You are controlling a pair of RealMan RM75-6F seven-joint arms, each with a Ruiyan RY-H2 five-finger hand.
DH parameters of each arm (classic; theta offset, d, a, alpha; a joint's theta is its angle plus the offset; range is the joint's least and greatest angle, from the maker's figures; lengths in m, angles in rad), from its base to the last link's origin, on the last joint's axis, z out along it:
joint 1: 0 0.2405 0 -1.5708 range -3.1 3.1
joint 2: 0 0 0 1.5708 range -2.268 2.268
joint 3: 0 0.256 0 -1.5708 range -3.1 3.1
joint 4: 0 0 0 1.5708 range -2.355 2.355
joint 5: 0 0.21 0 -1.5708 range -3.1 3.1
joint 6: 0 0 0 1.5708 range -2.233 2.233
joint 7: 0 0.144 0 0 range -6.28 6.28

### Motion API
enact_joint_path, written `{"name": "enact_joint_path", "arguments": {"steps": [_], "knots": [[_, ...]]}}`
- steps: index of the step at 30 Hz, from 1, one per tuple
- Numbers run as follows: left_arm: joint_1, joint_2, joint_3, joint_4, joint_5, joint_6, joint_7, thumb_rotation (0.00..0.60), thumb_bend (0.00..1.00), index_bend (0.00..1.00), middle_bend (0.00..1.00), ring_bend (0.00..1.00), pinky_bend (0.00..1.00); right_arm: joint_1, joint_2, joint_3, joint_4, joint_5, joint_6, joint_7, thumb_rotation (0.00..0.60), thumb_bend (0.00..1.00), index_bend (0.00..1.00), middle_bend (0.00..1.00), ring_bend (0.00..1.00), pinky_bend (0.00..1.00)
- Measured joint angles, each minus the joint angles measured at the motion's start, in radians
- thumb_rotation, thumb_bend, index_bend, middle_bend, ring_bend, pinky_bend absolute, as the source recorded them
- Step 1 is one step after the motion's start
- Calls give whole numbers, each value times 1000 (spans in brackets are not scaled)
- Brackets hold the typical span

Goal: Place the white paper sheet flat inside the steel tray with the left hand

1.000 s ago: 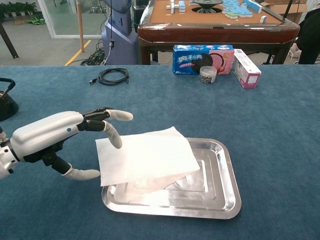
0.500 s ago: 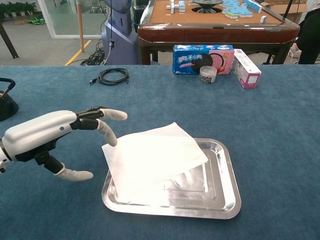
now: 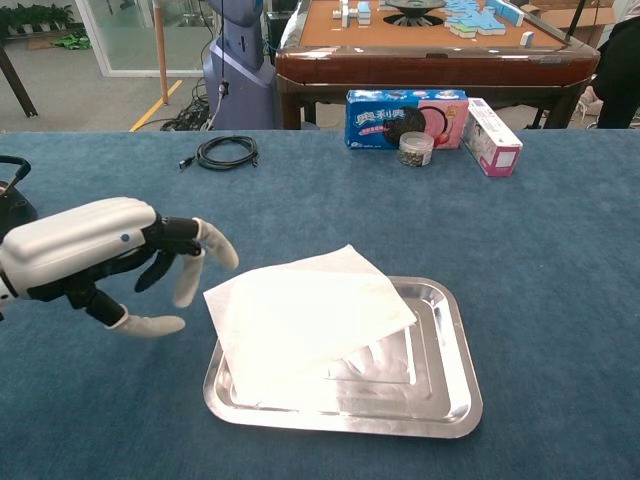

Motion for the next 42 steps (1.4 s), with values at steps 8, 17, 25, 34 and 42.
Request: {"name": "enact_joint_path", "arguments": {"steps": [8,17,25,34,42], "knots": [[-29,41,-27,-119,-74,-132,137,600,553,265,1000,993,1000,-2,3,1,2,2,4,9,600,261,480,501,361,322],[-64,70,-64,-230,-151,-245,275,600,582,252,1000,1000,1000,-11,9,4,-1,4,21,11,600,261,479,501,361,322],[-102,42,-83,-238,-165,-304,373,600,583,244,1000,1000,1000,-23,18,10,-10,18,35,9,600,261,479,501,361,322],[-133,3,-104,-219,-205,-366,440,600,583,244,1000,1000,1000,-33,26,22,-5,32,52,34,600,261,479,501,361,322],[-150,-15,-126,-226,-280,-415,538,600,583,245,1000,1000,1000,-43,29,34,1,47,68,52,600,261,479,501,361,322]]}}
